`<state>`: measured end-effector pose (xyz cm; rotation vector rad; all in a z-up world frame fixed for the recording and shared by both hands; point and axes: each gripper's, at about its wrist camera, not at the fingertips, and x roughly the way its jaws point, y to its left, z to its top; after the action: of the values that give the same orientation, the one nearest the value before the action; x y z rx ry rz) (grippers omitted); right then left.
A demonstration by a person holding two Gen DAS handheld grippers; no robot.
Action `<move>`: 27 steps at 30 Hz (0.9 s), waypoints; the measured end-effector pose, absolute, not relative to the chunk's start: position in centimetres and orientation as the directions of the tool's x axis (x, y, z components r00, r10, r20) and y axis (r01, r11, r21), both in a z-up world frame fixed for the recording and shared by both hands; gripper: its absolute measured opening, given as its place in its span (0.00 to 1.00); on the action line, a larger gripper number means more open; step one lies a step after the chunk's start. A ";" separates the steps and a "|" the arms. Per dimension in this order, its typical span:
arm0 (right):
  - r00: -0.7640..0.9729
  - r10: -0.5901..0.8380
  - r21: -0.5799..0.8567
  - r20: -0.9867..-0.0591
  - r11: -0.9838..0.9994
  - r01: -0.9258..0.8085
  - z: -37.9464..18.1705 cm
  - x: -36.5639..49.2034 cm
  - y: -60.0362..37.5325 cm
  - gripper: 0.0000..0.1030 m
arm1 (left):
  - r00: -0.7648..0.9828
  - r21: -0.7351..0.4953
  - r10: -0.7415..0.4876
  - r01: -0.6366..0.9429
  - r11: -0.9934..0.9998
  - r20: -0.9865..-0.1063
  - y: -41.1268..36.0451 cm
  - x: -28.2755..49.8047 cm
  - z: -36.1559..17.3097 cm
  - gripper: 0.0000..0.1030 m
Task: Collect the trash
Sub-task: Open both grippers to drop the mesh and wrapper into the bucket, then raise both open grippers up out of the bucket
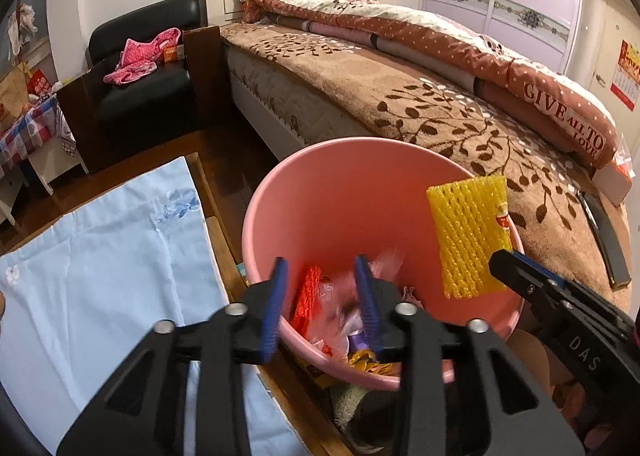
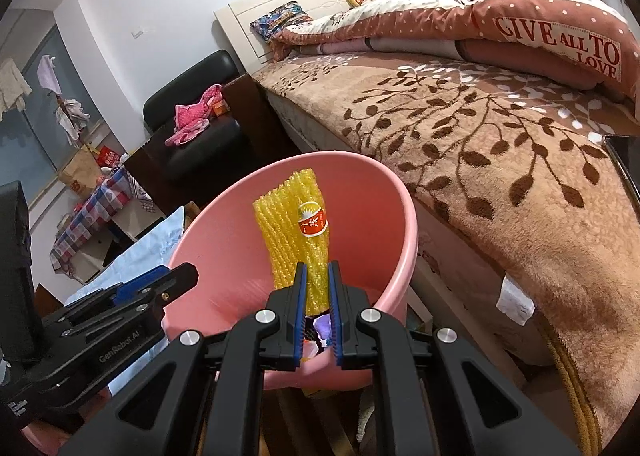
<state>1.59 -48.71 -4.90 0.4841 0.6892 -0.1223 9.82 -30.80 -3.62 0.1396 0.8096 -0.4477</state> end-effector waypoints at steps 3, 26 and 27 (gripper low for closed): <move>0.768 0.049 0.390 -0.639 0.881 0.267 -5.0 1.6 -48.7 0.10 | 0.599 -0.060 -0.342 0.439 0.896 -0.725 -30.7 9.9 -3.6 0.38; 0.767 0.044 0.397 -0.640 0.874 0.280 -5.4 1.4 -49.1 0.28 | 0.581 -0.080 -0.354 0.443 0.893 -0.733 -30.5 9.4 -3.8 0.38; 0.768 0.045 0.398 -0.639 0.874 0.279 -5.4 1.4 -49.1 0.28 | 0.580 -0.080 -0.354 0.443 0.893 -0.733 -30.5 9.4 -3.8 0.38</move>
<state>1.36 -49.05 -5.37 0.5005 0.6905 -0.1328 9.40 -30.51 -3.79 0.1162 0.8296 -0.4673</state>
